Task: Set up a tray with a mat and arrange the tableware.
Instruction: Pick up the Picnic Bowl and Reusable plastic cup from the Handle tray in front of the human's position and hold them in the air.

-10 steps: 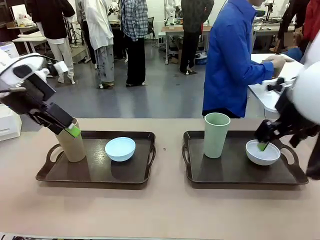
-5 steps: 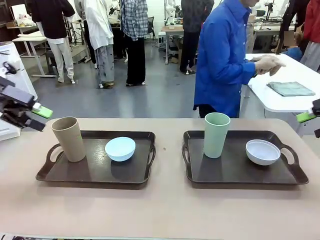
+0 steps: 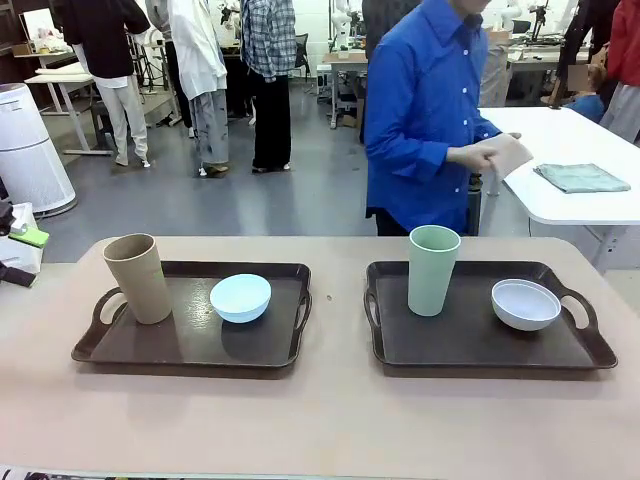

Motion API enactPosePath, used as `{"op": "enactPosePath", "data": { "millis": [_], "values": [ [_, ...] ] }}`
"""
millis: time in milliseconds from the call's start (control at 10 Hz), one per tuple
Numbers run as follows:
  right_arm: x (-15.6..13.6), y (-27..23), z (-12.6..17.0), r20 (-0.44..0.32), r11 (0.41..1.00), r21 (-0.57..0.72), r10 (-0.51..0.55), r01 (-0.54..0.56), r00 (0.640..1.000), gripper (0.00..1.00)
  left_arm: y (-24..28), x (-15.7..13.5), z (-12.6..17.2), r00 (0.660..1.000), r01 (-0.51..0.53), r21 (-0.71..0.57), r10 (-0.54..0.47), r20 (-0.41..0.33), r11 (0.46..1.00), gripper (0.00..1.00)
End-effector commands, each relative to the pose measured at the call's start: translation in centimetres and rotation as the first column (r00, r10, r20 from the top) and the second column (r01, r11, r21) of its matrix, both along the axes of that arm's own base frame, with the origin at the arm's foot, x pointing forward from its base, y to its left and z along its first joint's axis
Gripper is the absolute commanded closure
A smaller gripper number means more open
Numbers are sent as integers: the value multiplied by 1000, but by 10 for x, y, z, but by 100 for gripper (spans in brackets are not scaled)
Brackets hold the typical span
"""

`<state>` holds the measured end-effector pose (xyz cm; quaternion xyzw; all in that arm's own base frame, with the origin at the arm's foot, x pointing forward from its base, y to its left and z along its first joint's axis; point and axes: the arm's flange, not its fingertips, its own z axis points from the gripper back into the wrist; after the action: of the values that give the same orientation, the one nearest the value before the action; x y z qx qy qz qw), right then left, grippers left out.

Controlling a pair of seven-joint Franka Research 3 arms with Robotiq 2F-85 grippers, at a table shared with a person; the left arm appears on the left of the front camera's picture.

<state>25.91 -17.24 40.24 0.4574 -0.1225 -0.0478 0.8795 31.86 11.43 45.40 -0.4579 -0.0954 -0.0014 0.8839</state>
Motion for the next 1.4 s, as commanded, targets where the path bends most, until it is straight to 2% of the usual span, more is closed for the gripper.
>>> {"op": "enactPosePath", "data": {
  "millis": [0,200,400,700,900,1000,1100,1300],
  "values": [
    [-13,-5,5,-30,997,-78,4,-6,1000,0,-7,-5,6,1000,6,54,-6,1,999,0],
    [-10,-5,8,-27,997,-71,-45,43,999,0,-12,-3,8,1000,13,97,-13,1,995,0],
    [-14,-8,8,-23,996,-63,-67,65,998,0,-4,-3,6,999,-37,114,39,-15,993,0],
    [-15,-4,5,-29,995,-75,-72,70,997,0,-8,-1,13,998,-65,184,68,-10,981,0],
    [-19,4,8,-6,993,-99,-70,69,998,0,-6,-2,12,997,-68,235,74,-17,970,0],
    [-13,-12,7,-29,996,-78,-51,49,998,0,-7,-3,12,996,-74,275,83,-23,959,0],
    [-13,-12,7,-29,996,-78,-51,49,998,0,-4,3,13,999,-52,185,54,-3,981,0],
    [-13,-12,7,-29,996,-78,-51,49,998,0,-4,3,13,999,-52,185,54,-3,981,0]
  ]
}}
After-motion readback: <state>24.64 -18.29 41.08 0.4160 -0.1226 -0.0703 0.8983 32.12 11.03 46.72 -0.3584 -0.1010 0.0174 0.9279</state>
